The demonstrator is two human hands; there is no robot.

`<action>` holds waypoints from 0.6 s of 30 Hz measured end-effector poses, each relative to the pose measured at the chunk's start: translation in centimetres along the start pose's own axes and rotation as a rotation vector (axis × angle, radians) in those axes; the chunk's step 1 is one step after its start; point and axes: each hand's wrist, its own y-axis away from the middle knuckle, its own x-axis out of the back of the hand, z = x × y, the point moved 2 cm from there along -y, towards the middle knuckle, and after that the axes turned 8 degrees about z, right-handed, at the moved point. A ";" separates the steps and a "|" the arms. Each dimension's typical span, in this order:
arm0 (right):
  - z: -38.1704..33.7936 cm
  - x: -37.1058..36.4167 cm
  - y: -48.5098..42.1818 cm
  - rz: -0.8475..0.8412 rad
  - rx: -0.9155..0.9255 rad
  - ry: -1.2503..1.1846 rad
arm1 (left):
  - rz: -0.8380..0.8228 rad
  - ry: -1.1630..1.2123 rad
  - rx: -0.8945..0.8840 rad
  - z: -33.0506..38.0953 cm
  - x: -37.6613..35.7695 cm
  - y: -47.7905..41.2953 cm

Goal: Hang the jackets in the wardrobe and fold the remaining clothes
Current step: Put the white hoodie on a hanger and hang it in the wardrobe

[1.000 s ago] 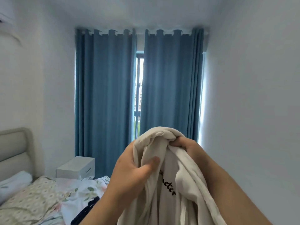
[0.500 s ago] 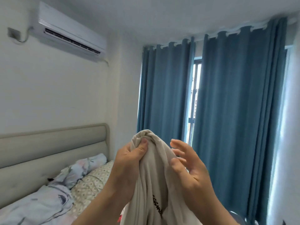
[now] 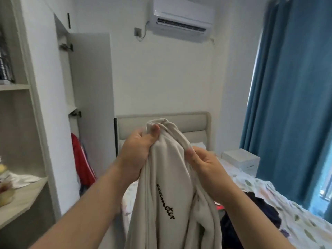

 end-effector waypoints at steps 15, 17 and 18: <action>4.3 -16.9 -11.7 -0.153 -0.027 -0.152 | 0.278 -0.175 -0.087 -3.1 19.8 -8.0; 5.5 -19.1 -13.2 -0.149 -0.039 -0.119 | 0.303 -0.154 -0.055 -4.0 21.8 -9.4; 6.1 -20.2 -14.0 -0.151 -0.045 -0.104 | 0.320 -0.153 -0.041 -4.5 22.8 -10.1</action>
